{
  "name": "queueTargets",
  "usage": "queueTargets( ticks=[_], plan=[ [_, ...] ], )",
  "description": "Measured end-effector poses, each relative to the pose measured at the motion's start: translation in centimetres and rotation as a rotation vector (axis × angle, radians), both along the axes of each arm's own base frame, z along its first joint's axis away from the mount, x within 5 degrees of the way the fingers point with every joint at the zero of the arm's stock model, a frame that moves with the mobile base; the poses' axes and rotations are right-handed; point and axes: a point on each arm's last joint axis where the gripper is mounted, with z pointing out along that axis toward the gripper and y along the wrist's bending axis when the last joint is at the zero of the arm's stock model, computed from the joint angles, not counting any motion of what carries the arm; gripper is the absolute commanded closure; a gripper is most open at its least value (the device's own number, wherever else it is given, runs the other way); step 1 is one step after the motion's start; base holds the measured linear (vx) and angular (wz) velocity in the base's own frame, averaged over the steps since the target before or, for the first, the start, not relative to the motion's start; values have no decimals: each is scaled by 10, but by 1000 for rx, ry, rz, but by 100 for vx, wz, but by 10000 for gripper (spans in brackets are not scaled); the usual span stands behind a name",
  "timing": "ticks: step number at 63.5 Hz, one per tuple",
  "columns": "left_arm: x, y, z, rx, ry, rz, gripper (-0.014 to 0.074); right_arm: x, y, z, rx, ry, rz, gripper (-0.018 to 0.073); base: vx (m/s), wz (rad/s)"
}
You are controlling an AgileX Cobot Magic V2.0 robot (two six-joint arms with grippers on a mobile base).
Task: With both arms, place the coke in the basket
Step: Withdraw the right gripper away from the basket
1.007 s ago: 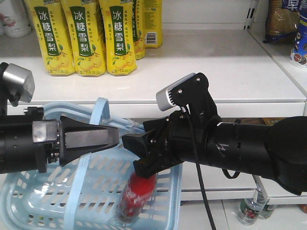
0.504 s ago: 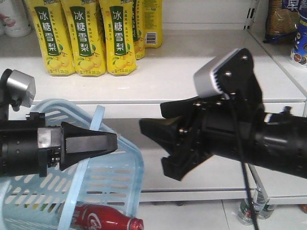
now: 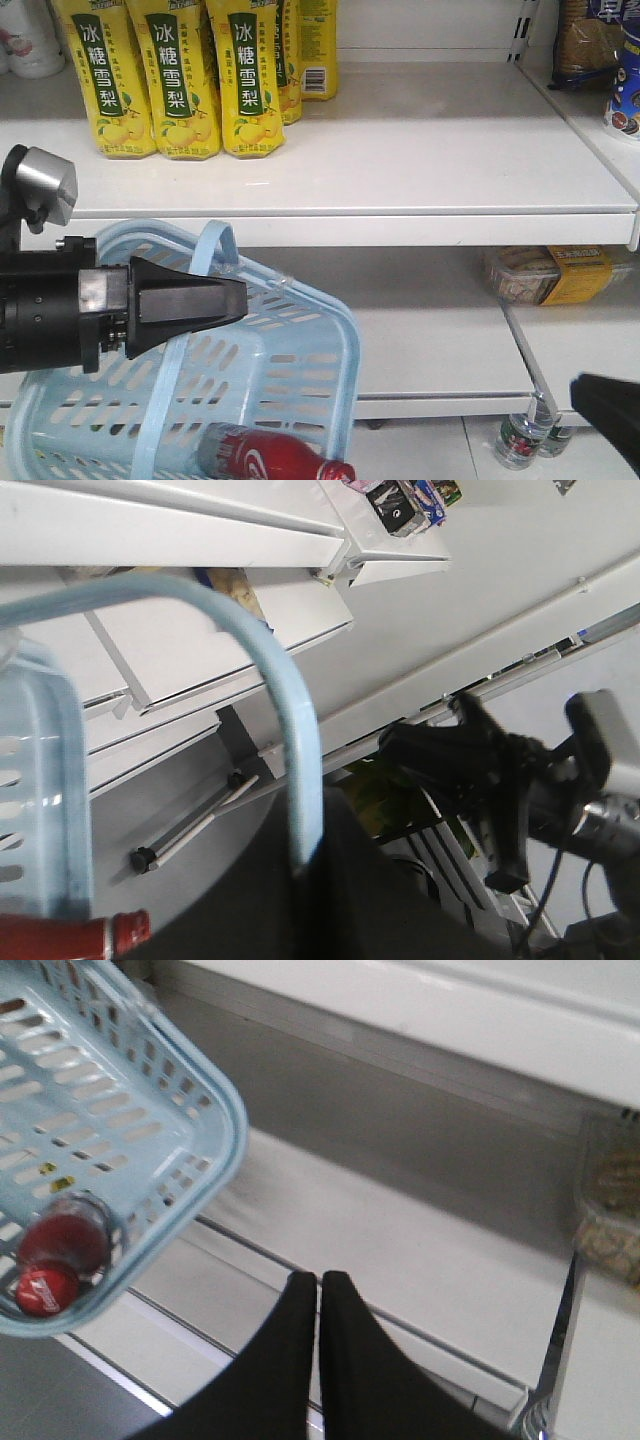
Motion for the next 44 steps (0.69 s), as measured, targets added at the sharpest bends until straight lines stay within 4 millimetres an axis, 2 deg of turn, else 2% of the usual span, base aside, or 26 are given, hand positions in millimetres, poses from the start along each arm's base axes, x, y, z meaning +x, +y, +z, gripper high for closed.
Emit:
queueTargets(
  ticks=[6,12,22,44],
  plan=[
    [0,0,0,0,0,1,603,-15,-14,-33,29,0,-56,564,0,0],
    [0,0,0,0,0,1,603,-25,-22,-45,73,-34,-90,564,0,0],
    [0,0,0,1,-2,5,603,-36,-30,-38,149,-154,-95,564,0,0],
    [0,0,0,1,-1,4,603,-39,-31,-36,167,-178,-95,564,0,0]
  ],
)
